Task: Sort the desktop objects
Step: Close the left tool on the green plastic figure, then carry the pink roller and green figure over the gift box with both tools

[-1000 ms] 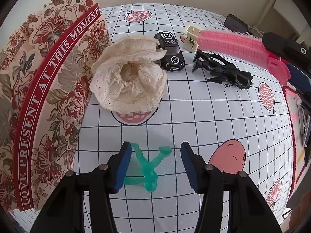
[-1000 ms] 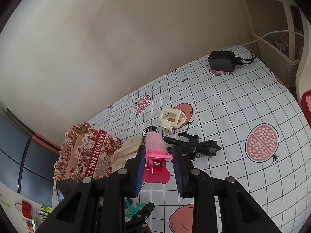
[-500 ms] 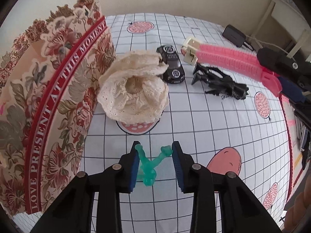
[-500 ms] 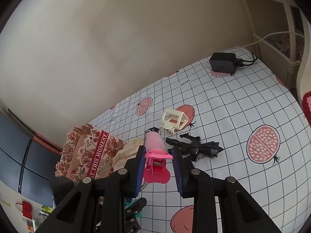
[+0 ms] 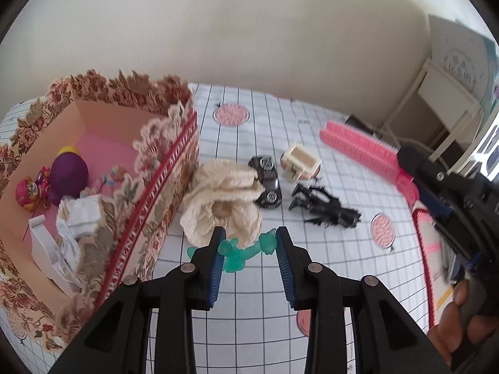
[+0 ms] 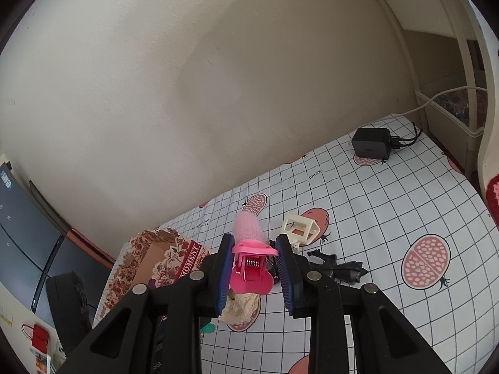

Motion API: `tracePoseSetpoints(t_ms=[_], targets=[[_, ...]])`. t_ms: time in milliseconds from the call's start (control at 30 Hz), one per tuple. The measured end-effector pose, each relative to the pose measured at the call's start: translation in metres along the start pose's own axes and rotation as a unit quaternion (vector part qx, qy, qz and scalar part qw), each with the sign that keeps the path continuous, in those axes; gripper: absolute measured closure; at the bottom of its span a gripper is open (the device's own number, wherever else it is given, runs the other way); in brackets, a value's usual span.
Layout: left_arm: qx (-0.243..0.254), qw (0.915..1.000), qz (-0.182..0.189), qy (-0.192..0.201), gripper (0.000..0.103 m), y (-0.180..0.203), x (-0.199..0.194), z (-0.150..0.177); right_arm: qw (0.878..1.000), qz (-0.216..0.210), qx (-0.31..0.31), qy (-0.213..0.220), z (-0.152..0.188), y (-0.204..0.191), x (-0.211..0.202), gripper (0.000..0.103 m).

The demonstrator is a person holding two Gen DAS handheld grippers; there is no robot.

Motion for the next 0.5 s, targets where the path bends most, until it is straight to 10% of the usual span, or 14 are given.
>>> tracePoseSetpoints(t_ms=[500], targets=[[-0.044,0.9957,0.017,0.079,0.069,-0.018,-0.052,-0.025,0.999,-0.045,-0.012,-0.002,0.003,-0.029,-0.004,0.073]])
Point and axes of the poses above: each gripper's, at about its wrist camera, not at the fingertips, and x roughly the way its jaws point, y to its right, z to its underside, the point moved 5 cm from there along x, roughly the way its jaws point, and after that the axes turned 1 degree about -z, right-handed, at the moved point
